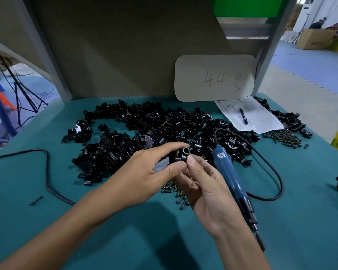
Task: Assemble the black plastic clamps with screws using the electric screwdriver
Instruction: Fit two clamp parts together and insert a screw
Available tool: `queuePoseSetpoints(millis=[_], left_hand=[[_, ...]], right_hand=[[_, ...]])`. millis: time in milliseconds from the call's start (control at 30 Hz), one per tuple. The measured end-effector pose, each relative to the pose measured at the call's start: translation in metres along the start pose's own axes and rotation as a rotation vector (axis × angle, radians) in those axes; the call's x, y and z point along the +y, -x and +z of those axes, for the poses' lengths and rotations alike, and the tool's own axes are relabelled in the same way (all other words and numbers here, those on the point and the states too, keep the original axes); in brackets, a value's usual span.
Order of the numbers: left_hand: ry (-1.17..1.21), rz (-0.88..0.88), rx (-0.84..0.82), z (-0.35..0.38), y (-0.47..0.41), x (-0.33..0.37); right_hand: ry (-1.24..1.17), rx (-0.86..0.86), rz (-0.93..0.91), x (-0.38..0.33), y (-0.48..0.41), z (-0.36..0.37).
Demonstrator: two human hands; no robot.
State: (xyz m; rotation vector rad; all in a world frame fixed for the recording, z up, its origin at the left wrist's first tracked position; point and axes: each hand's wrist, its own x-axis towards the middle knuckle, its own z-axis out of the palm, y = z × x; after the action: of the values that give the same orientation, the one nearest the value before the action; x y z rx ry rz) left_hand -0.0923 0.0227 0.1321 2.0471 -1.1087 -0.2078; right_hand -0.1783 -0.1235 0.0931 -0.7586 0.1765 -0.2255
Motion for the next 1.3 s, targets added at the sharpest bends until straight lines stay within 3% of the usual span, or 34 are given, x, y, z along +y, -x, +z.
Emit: queuePoseSetpoints(millis=[833, 1133, 1200, 1300], left_hand=[[0.142, 0.02, -0.056, 0.003, 0.0, -0.004], [0.077, 0.032, 0.005, -0.004, -0.004, -0.018], [0.076, 0.003, 0.054, -0.011, -0.007, -0.025], [0.039, -0.036, 0.132, -0.025, -0.01, -0.035]], right_hand=[[0.052, -0.003, 0.027, -0.005, 0.003, -0.001], [0.071, -0.042, 0.018, 0.005, -0.014, -0.004], [0.195, -0.007, -0.021, 0.011, -0.024, -0.013], [0.883, 0.077, -0.153, 0.03, -0.04, -0.031]])
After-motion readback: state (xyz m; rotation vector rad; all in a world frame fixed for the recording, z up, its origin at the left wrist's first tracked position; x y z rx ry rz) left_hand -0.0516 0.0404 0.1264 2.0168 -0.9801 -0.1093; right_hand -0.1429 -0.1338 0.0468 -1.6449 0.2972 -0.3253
